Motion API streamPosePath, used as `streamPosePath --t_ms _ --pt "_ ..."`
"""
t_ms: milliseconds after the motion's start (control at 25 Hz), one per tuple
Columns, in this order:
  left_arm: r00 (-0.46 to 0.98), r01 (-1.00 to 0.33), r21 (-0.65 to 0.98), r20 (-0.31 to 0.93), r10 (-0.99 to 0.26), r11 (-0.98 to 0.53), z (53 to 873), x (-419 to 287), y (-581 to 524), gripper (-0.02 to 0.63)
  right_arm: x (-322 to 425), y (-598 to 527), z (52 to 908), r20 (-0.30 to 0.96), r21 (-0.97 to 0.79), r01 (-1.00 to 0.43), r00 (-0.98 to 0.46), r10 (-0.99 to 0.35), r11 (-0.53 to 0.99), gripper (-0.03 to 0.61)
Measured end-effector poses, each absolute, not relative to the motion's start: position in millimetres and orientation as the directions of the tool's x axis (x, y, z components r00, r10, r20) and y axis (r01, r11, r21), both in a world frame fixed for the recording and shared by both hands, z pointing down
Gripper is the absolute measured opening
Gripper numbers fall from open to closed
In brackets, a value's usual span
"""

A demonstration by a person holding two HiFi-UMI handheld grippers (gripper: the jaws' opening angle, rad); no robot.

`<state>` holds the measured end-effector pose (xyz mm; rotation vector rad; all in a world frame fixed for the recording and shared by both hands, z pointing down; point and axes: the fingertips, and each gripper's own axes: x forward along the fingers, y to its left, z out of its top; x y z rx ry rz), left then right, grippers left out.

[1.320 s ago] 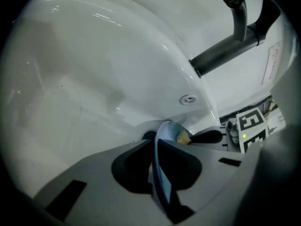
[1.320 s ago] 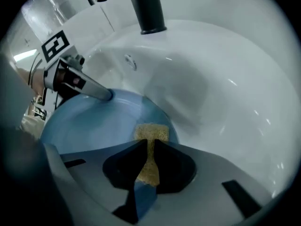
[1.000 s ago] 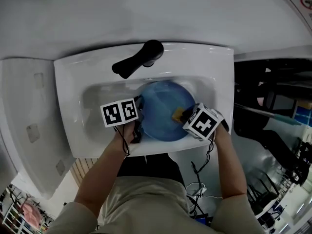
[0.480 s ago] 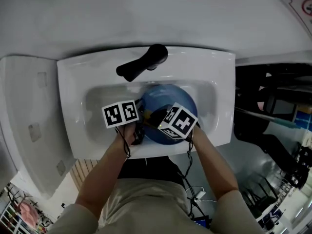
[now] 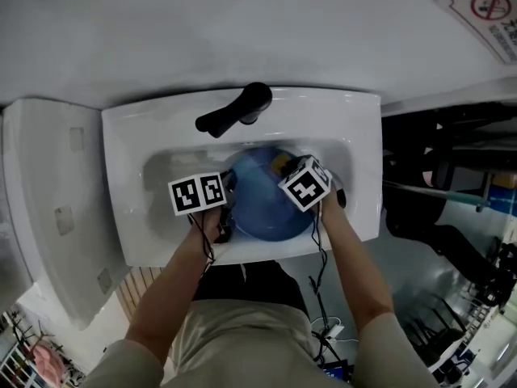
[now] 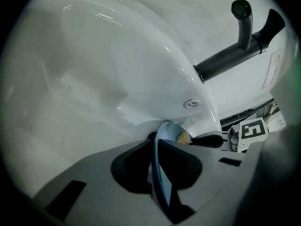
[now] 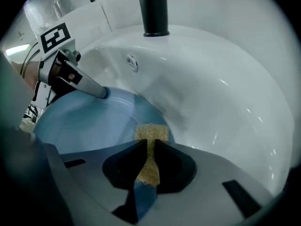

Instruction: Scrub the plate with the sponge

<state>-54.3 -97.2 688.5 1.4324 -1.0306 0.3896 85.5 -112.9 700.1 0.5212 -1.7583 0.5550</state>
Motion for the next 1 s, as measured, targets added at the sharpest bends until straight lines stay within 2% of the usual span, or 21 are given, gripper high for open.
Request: streamPosePath --t_ms 240,400,440,520,560,720,1000 --pt "0.537 -0.773 0.611 0.773 -0.338 0.169 680.6 -54.9 -90.9 0.044 127.9 -77.0 665.4 0.985 -0.135 -0.680 -0.174 0.020 0.721 0.063" --pt "0.531 -0.796 0.592 0.783 -0.324 0.127 667.8 -64.1 -79.4 0.049 122.7 -75.6 615.5 0.953 -0.162 -0.714 -0.291 -0.078 0.681 0.063" --pt "0.546 -0.787 0.605 0.774 -0.320 0.122 663.4 -64.2 -79.3 0.071 119.8 -80.1 600.6 0.934 -0.180 -0.725 -0.337 -0.115 0.664 0.063" --pt "0.567 -0.782 0.617 0.764 -0.309 0.091 652.8 -63.4 -79.6 0.155 116.8 -85.5 572.2 0.894 -0.216 -0.750 -0.409 -0.182 0.625 0.063" --pt "0.562 -0.791 0.608 0.767 -0.310 0.067 646.1 -65.0 -78.8 0.158 115.9 -85.3 559.2 0.876 -0.229 -0.759 -0.433 -0.211 0.610 0.063" --pt "0.519 -0.834 0.551 0.772 -0.368 -0.020 607.0 -75.4 -75.4 0.123 109.0 -78.6 503.7 0.799 -0.268 -0.768 -0.514 -0.311 0.582 0.063" --pt "0.592 -0.802 0.539 0.669 -0.448 -0.255 502.4 -59.5 -76.3 0.056 105.9 -75.9 398.8 0.617 -0.250 -0.796 -0.570 -0.542 0.552 0.063"
